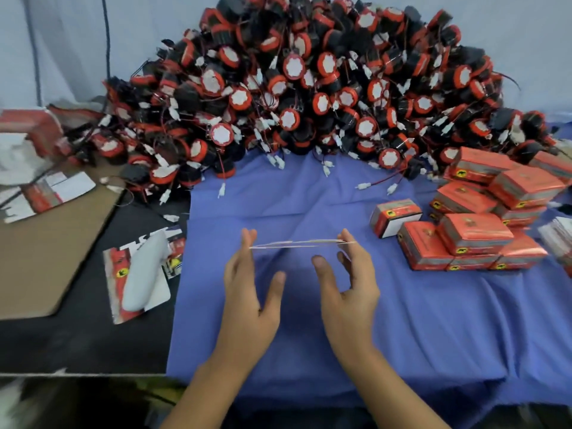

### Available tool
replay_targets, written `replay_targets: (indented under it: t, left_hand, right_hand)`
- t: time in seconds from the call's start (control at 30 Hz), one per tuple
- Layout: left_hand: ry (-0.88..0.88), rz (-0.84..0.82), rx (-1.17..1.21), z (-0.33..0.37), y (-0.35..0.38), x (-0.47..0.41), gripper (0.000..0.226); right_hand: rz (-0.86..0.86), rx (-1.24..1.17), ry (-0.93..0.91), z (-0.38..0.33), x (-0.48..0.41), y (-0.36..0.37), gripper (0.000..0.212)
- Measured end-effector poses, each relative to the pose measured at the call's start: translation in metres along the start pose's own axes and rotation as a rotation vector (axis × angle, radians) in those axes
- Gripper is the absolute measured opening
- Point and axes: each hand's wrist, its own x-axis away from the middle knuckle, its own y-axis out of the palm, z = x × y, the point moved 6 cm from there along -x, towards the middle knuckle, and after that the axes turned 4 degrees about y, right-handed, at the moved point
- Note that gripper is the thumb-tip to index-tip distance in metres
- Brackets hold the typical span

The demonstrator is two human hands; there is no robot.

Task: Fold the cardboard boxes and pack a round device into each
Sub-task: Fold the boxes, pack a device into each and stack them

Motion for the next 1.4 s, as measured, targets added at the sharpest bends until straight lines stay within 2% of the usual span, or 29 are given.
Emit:
replay_targets:
  t: [0.17,0.4,0.53,0.63,0.8,0.9,1.0,1.4]
  left_hand:
    - [0.018,-0.010,-0.010,-0.001,0.003,0.001,0.080]
    - [0.004,-0.007,0.065,0.001,0.002,0.002,0.077]
    - [-0.024,-0.057,0.013,-0.007,0.006,0.004,0.075]
    - [0.000,-0.042,0.026,-0.006,0.006,0.005,0.063]
    - [0.090,0.035,0.073,0.007,-0.004,0.006,0.044]
    - [0.068,0.064,0.155,0.009,-0.008,0.008,0.038]
    - [0.092,0.114,0.118,0.013,-0.013,0.007,0.031]
    - [0.259,0.176,0.267,0.026,-0.022,0.015,0.048]
  right_hand:
    - [-0.045,0.065,-0.037,-0.005,0.001,0.003,0.067]
    - [-0.230,0.140,-0.125,-0.010,0.006,0.013,0.071]
    - [-0.288,0.146,-0.155,-0.015,0.008,0.018,0.064]
    - [-0.341,0.113,-0.181,-0.016,0.010,0.021,0.058]
    - [-0.234,-0.008,-0.076,-0.007,0.005,0.011,0.059]
    - [-0.231,-0.016,-0.087,-0.009,0.007,0.010,0.057]
    - [-0.217,-0.017,-0.079,-0.012,0.007,0.009,0.055]
    - [-0.189,-0.153,-0.100,-0.033,0.015,0.002,0.048]
